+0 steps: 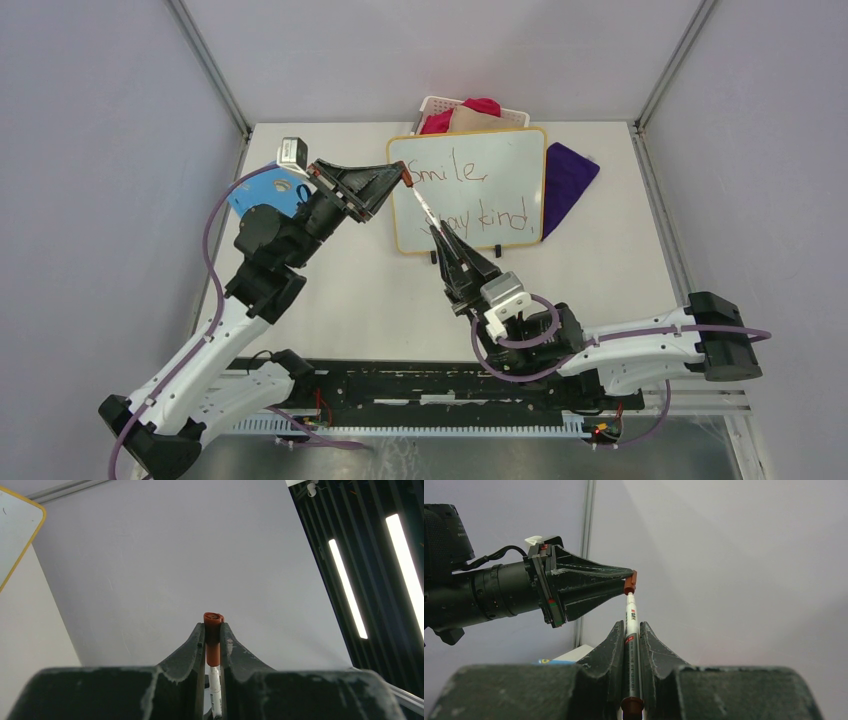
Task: Write a sentence on the whiteboard
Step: Close the whiteboard marker at the center of the board.
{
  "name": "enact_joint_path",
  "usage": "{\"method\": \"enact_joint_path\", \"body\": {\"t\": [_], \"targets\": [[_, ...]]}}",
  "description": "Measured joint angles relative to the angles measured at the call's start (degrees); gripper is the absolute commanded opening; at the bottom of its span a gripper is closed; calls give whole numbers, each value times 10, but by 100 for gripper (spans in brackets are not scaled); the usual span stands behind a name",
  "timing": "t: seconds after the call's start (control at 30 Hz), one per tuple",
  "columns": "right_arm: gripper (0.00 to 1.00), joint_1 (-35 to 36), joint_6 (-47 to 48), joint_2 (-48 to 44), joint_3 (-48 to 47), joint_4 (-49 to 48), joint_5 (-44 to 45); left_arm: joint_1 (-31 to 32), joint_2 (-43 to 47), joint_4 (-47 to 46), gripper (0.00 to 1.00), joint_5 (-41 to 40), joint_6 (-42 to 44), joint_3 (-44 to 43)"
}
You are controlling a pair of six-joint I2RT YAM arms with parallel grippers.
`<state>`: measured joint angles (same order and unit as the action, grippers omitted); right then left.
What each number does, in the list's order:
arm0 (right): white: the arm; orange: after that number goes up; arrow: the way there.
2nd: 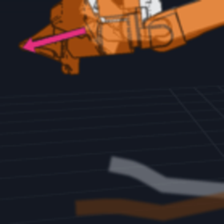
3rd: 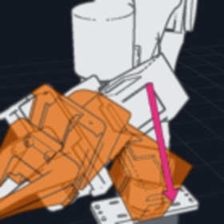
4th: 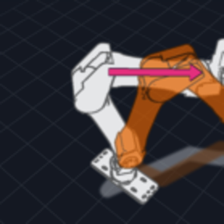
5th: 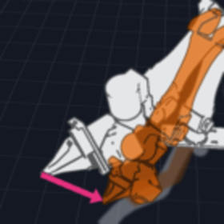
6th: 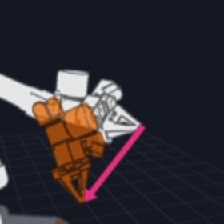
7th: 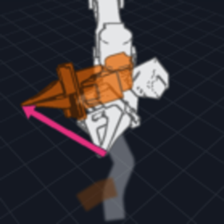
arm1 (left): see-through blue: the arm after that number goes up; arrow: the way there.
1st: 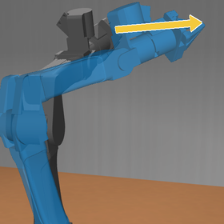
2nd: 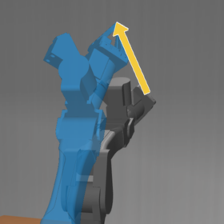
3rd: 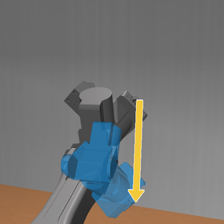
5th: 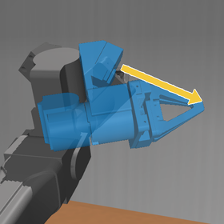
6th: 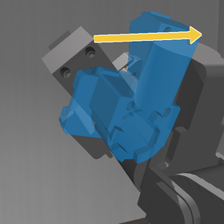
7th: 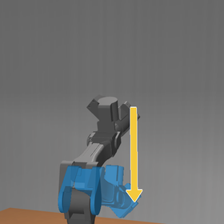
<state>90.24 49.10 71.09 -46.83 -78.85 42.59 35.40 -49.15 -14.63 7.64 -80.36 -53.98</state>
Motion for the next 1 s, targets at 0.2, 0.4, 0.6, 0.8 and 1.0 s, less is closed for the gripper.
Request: {"method": "enact_joint_path", "body": {"t": [0.2,0.4,0.6,0.8,1.0], "targets": [[0,0,0,3,0,0,0,1,0,0,2,0,0,0],[0,-1,2,6,-4,-6,1,5,0,0,2,0,1,0],[0,-3,2,10,-7,-10,2,5,1,0,2,0,2,0],[0,-8,2,15,-8,-12,2,7,1,0,2,1,7,0],[0,-18,0,27,-14,-13,1,12,1,10,2,1,16,0]]}}
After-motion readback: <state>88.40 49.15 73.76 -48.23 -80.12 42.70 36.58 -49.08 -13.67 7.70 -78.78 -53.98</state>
